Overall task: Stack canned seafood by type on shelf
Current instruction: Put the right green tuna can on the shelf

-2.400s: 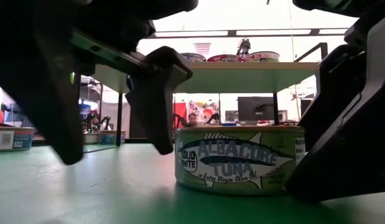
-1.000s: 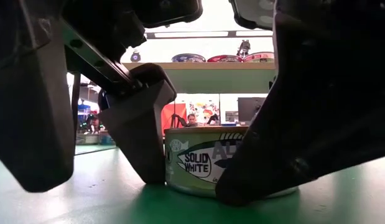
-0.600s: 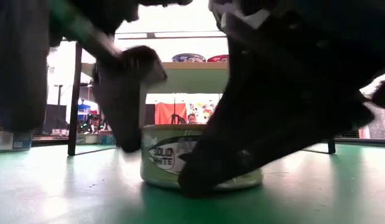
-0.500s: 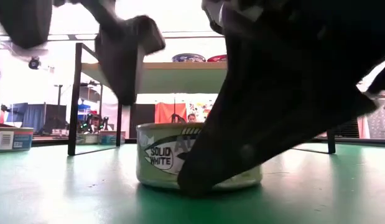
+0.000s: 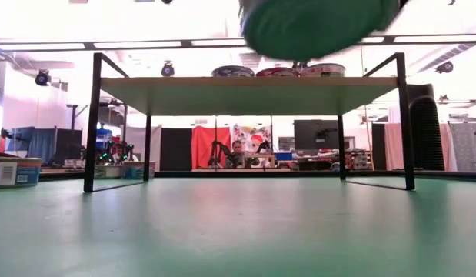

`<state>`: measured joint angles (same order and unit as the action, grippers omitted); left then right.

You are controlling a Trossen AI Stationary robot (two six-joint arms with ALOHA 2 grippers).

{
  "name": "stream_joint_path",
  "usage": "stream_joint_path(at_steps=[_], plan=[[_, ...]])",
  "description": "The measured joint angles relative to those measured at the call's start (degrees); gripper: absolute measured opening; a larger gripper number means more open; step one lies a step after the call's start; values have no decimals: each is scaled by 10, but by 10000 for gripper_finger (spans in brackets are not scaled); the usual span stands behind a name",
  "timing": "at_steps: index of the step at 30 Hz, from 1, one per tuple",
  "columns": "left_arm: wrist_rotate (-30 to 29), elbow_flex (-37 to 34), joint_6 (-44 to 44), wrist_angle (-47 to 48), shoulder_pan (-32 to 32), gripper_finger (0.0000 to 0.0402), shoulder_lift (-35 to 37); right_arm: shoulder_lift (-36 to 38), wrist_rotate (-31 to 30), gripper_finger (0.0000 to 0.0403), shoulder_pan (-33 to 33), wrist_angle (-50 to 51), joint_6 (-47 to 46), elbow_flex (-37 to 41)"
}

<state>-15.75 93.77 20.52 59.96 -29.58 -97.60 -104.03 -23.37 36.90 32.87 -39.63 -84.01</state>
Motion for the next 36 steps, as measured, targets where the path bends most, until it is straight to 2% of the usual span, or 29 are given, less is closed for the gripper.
stream_joint_path(at_steps=[5, 10, 12, 15, 16, 21, 26, 30, 33, 36], plan=[[-48, -36, 0, -55, 17, 356, 50, 76, -25, 365, -32, 58, 36, 0], [-97, -88, -19, -162, 23, 356, 105, 137, -65, 366, -84, 133, 77, -1], [-137, -114, -17, -211, 28, 354, 123, 153, -67, 366, -108, 158, 91, 0], [-231, -159, 25, -305, 39, 350, 148, 166, -66, 367, -142, 168, 125, 4], [-241, -172, 32, -336, 45, 350, 154, 168, -63, 367, -154, 165, 135, 4], [-161, -213, -7, -416, 65, 350, 151, 163, -23, 368, -206, 161, 165, 5], [-169, -226, -23, -422, 82, 349, 146, 136, 15, 368, -240, 154, 192, 6], [-147, -246, -15, -431, 103, 344, 144, 117, 53, 368, -256, 122, 200, 6], [-148, -251, -4, -432, 109, 317, 144, 111, 69, 368, -264, 102, 201, 6], [-147, -252, -3, -429, 112, 264, 147, 110, 69, 368, -269, 91, 201, 6]])
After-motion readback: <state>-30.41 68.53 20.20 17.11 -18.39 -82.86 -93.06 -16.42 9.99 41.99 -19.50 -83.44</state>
